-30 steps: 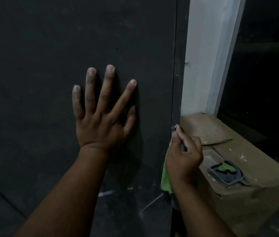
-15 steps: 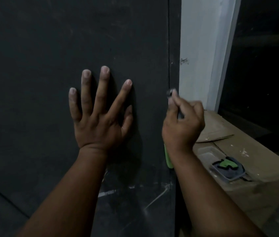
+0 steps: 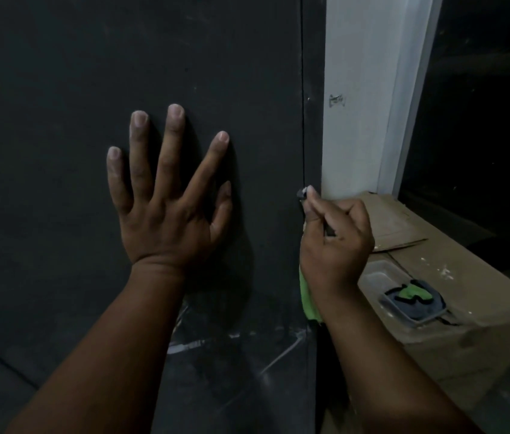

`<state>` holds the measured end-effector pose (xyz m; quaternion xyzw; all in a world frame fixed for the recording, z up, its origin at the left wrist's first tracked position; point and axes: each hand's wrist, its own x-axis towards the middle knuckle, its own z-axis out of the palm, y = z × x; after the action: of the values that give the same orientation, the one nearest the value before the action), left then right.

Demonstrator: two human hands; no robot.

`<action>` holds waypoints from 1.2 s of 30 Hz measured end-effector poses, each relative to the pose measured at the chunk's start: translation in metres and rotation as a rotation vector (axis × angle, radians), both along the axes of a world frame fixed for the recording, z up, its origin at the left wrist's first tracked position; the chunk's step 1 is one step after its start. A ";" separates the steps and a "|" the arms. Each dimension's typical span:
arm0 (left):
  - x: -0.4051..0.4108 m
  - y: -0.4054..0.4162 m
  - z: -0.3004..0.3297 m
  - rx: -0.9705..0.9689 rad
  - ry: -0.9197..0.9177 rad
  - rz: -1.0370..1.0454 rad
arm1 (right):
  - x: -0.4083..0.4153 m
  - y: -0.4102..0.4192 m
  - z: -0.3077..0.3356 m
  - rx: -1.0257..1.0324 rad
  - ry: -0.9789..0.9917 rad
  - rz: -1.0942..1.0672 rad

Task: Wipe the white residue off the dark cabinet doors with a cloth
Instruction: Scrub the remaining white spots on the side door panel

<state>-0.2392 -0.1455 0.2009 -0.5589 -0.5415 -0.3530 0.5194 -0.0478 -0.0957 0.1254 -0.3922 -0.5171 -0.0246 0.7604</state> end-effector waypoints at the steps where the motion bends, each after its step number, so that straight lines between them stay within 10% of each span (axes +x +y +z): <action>1: 0.000 0.000 0.000 -0.001 -0.002 -0.002 | -0.002 0.000 -0.007 0.005 0.018 0.003; 8: 0.001 -0.002 0.000 0.004 -0.002 -0.003 | -0.010 -0.024 -0.097 -0.083 -0.067 0.002; 17: -0.001 -0.003 -0.002 0.048 0.003 -0.043 | -0.020 -0.008 -0.056 -0.029 0.126 -0.027; 22: -0.006 -0.004 -0.008 0.083 0.008 -0.053 | -0.042 -0.029 -0.091 0.042 -0.160 0.026; 36: -0.037 -0.009 -0.063 0.133 0.012 -0.054 | -0.051 -0.028 -0.080 0.152 -0.192 0.059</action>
<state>-0.2766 -0.1547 0.1382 -0.5397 -0.4986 -0.3987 0.5488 -0.0991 -0.1239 0.0452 -0.3140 -0.5954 -0.0785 0.7354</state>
